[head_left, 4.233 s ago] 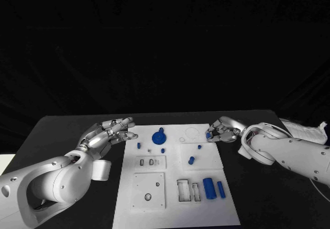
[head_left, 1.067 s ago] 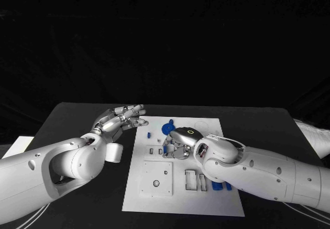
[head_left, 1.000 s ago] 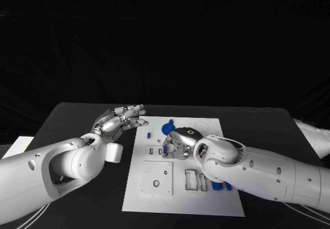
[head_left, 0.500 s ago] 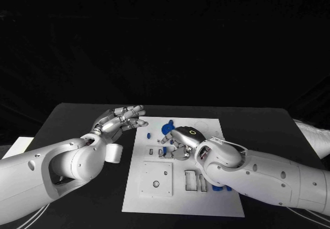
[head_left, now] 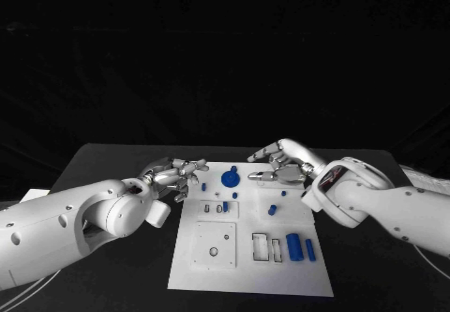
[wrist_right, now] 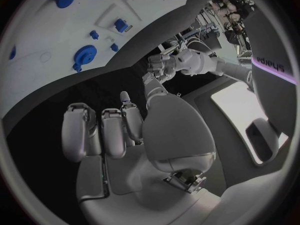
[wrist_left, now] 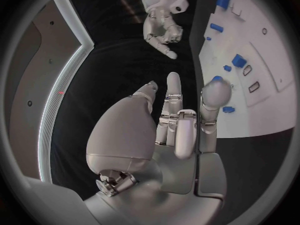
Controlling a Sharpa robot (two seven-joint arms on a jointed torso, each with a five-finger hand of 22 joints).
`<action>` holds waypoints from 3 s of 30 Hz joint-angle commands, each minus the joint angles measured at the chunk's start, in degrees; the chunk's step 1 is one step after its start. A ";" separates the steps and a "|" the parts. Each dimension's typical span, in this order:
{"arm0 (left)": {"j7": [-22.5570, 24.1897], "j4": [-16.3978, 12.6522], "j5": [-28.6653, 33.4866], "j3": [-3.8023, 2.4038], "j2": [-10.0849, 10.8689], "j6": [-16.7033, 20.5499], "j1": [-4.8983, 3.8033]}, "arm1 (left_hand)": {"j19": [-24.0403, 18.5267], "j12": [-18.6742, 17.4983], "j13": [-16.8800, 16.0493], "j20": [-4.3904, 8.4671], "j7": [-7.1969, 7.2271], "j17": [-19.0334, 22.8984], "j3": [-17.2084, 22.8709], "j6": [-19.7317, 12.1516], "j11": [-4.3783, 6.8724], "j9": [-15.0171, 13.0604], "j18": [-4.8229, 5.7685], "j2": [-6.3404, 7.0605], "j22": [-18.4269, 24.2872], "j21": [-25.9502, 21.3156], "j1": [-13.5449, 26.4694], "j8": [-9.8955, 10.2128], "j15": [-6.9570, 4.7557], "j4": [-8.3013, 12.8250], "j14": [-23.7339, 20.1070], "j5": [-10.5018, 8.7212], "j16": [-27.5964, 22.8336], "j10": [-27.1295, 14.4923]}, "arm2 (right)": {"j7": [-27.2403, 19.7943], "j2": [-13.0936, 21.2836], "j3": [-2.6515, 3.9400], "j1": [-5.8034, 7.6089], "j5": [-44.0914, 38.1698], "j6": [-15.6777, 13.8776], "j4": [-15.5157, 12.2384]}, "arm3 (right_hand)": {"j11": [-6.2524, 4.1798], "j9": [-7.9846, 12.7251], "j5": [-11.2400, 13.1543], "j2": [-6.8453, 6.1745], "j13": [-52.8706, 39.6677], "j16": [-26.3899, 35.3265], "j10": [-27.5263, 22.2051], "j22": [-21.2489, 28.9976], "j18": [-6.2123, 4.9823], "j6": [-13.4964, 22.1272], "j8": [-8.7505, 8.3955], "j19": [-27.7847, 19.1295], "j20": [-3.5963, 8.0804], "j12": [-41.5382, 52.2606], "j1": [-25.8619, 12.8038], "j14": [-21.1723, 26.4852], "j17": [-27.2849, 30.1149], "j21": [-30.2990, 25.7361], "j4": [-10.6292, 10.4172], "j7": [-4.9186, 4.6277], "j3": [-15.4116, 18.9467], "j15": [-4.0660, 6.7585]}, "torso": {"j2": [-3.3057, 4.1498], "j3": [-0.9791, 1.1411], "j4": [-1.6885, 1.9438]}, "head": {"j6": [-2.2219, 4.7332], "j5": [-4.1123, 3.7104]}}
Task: Assemble the parts on the task board
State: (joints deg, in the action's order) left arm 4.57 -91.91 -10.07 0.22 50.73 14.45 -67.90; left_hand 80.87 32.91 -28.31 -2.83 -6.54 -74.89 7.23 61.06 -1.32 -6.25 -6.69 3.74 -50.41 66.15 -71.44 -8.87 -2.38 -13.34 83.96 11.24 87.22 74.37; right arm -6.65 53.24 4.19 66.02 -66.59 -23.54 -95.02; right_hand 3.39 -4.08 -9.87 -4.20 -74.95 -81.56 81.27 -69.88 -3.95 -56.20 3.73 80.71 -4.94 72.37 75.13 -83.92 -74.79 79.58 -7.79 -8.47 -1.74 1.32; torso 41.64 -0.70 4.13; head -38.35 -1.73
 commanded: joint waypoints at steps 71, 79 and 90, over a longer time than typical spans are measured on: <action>-49.26 22.27 -47.49 1.73 -26.19 -35.10 -7.54 | 4.78 39.09 -38.69 1.73 4.22 -15.11 -16.06 -7.88 2.97 -23.82 3.94 -5.49 -25.29 16.49 4.50 -29.17 -2.73 -3.11 6.04 -8.25 2.78 2.46 | -1.51 3.79 -0.14 4.26 22.11 4.99 6.88 | -0.15 -0.18 -4.14 0.97 -3.40 1.40 -0.59 1.57 -0.54 0.47 0.48 -0.27 0.23 -0.99 0.03 -2.59 1.09 -1.40 0.66 0.17 1.74 -0.09 | -1.38 1.02 -1.26 | -3.21 1.81; -49.21 22.69 -47.49 1.80 -26.63 -35.33 -7.45 | 4.74 39.16 -38.86 1.76 4.24 -15.11 -11.48 -8.62 2.98 -25.20 3.94 -4.81 -25.47 16.54 2.71 -29.80 -2.77 -3.37 6.04 -8.15 2.78 2.50 | -1.48 3.64 -0.15 4.26 22.02 5.22 6.95 | -0.16 -0.19 -4.29 1.03 -3.33 1.46 -0.63 1.72 -0.57 0.47 0.48 -0.31 0.24 -1.08 0.04 -2.58 1.16 -1.49 0.66 0.17 1.76 -0.09 | -1.41 1.07 -1.24 | -3.50 1.86; -49.15 22.93 -47.49 1.82 -26.81 -35.54 -7.41 | 4.68 39.12 -38.98 1.70 4.20 -15.11 -0.23 -8.94 2.96 -26.68 3.94 -0.28 -25.68 16.51 5.11 -29.76 -2.72 -3.36 6.04 -8.20 2.78 2.53 | -1.40 3.45 -0.16 4.25 21.97 5.61 7.11 | -0.16 -0.19 -4.29 1.03 -3.33 1.46 -0.63 1.72 -0.57 0.47 0.48 -0.31 0.24 -1.08 0.04 -2.58 1.16 -1.49 0.66 0.17 1.76 -0.09 | -1.36 1.11 -1.27 | -3.63 1.93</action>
State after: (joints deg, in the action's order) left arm -39.96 -69.05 -57.41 2.04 24.09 -19.98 -75.32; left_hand 83.93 71.68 -67.21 -1.41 -2.23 -74.91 6.82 52.49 1.64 -32.90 -3.13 2.82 -74.95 82.32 -66.40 -38.49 -4.81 -16.70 83.97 3.05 89.83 76.48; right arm -8.04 56.77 4.02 70.27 -44.23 -19.02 -87.94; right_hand 3.38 -4.19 -13.97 -3.76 -75.02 -80.44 80.87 -68.22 -3.95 -55.99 3.96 80.72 -4.94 71.50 75.10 -83.92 -73.68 78.44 -7.03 -8.26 -0.32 1.32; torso 40.22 0.38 2.87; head -41.98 0.20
